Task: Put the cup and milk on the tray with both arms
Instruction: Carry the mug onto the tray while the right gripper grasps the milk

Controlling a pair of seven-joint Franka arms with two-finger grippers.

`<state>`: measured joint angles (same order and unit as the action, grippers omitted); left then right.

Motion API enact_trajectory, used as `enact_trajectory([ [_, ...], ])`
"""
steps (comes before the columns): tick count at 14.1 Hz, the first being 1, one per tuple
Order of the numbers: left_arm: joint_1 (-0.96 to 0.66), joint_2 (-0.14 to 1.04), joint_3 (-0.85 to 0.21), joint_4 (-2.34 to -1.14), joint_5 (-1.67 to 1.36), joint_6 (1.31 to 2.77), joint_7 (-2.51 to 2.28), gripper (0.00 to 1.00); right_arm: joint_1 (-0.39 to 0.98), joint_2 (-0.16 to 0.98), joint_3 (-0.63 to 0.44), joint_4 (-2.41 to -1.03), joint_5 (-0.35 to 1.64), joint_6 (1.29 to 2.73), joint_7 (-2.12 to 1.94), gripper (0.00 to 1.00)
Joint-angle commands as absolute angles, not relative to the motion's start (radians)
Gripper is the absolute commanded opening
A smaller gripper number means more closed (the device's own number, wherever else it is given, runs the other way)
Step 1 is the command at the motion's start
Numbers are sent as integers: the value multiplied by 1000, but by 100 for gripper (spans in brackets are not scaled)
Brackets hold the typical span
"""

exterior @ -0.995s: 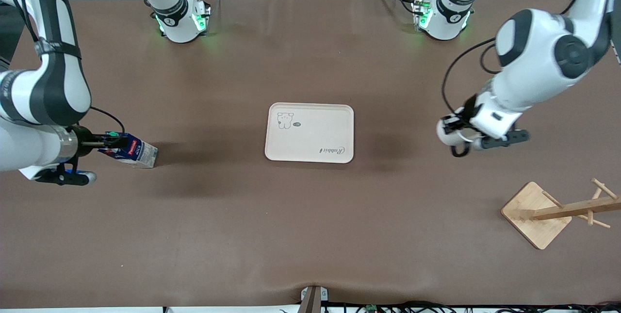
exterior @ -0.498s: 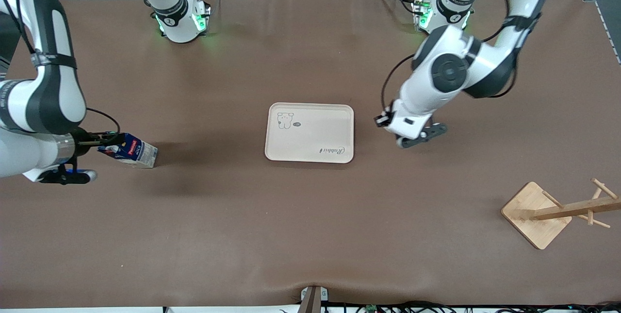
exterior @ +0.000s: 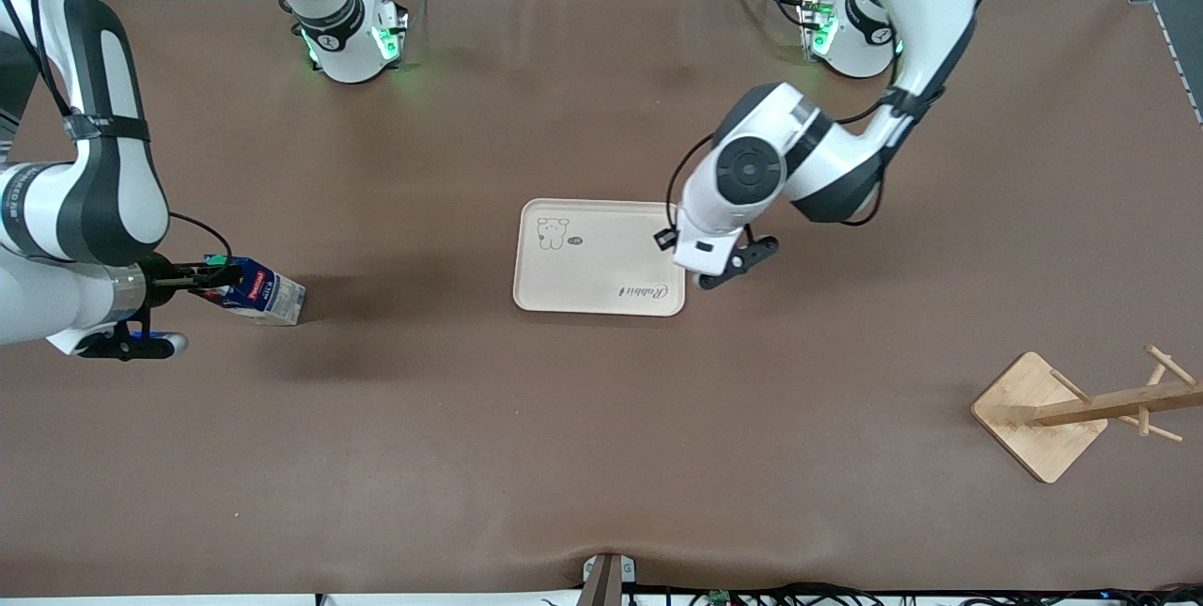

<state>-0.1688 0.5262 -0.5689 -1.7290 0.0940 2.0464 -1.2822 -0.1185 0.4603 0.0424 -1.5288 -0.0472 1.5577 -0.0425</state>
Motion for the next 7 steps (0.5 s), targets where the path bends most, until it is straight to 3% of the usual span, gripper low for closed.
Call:
enact_trajectory([
  [1,-231,597,-563,-1671,175,2025,-1434,0,-129,457,51,-1558,-71,1592,-55,100],
  [7,-296,652,-560,-1658,333,2034,-1638,0,-140,463,51,-1653,-103,1695,-52,100],
])
